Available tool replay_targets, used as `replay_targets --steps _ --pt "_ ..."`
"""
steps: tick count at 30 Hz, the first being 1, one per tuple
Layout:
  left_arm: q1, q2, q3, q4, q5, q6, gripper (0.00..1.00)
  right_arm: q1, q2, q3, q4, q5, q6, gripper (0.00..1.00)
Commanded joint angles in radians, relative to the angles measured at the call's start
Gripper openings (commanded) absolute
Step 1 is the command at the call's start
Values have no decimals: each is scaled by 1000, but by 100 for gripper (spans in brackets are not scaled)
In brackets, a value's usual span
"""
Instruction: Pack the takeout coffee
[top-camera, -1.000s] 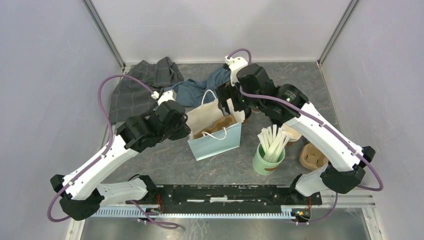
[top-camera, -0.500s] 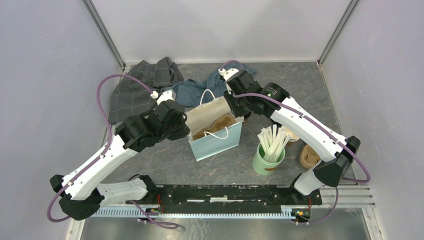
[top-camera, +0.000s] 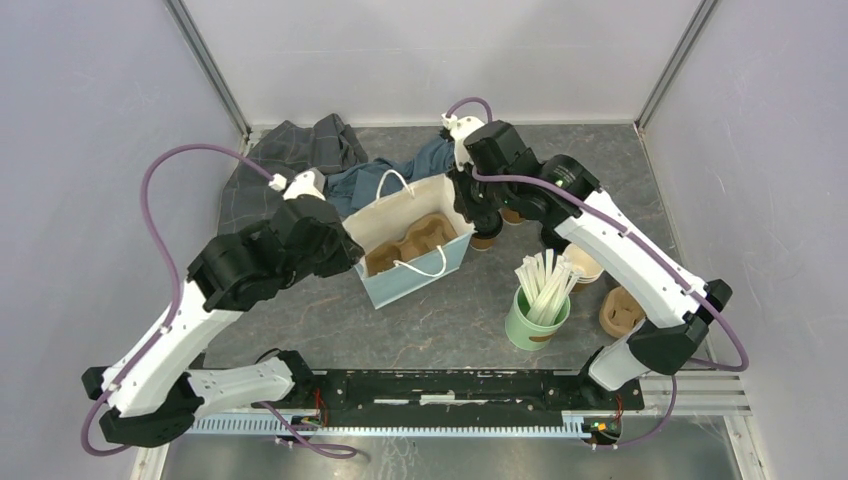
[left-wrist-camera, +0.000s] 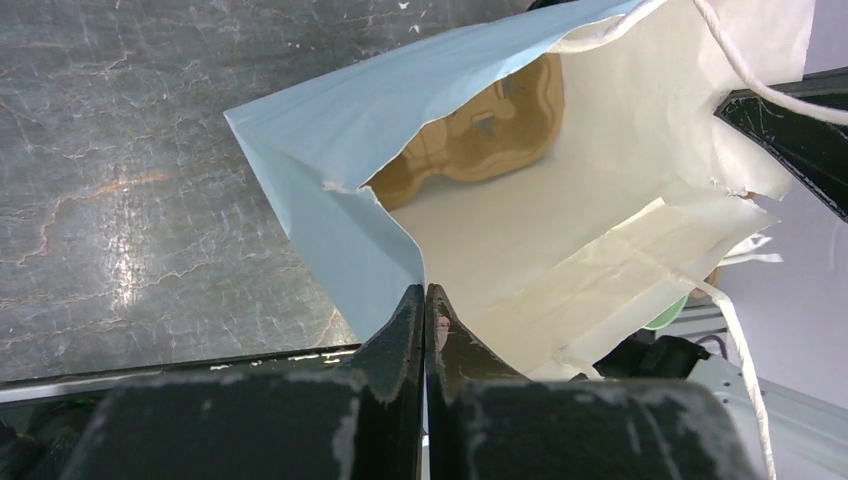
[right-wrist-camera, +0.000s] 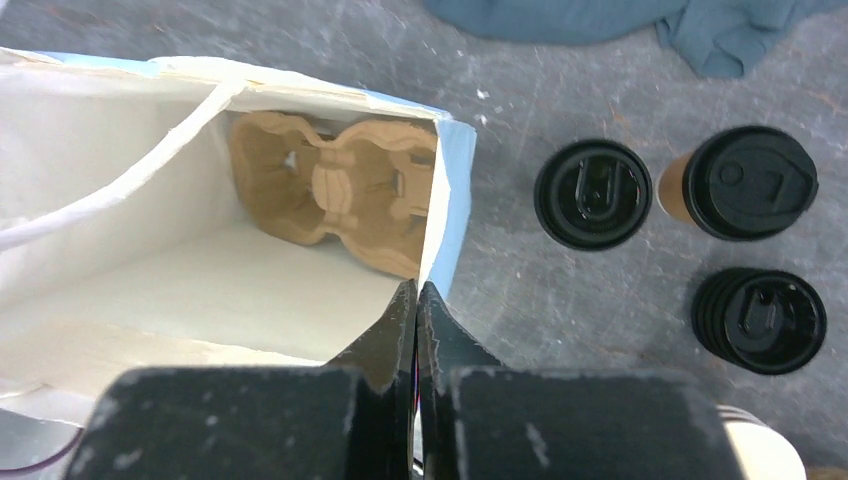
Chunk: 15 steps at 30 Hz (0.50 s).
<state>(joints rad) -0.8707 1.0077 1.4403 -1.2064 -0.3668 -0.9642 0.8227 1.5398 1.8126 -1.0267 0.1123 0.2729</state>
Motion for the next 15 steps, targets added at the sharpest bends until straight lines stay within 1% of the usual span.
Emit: replay_targets --steps 1,4,8,9,10,11,12,13,14,15 --pt "2 -17 92 -44 -38 0 2 4 -18 111 13 -70 40 0" --pt "2 -21 120 -54 -42 -13 2 5 -17 124 15 -110 71 0" --pt "2 -22 123 -54 -44 -29 2 4 -26 75 41 -109 85 0" --pt "2 -22 113 -55 -47 -32 2 4 -26 58 45 -110 84 2" --pt "3 -24 95 -57 -51 -38 2 3 -26 32 54 -96 78 7" --pt "3 -26 75 -68 -64 -54 9 4 -28 -9 68 -67 68 19" --pt "2 -31 43 -80 -80 -74 24 2 -33 -48 81 -42 61 32" --pt "3 -41 2 -92 -96 -93 41 -5 -33 -83 89 -24 50 41" --pt "3 -52 -42 -104 -104 -112 53 -10 -30 -108 94 -19 41 50" --pt "2 -61 -71 -116 -105 -130 61 -14 -24 -115 90 -19 30 56"
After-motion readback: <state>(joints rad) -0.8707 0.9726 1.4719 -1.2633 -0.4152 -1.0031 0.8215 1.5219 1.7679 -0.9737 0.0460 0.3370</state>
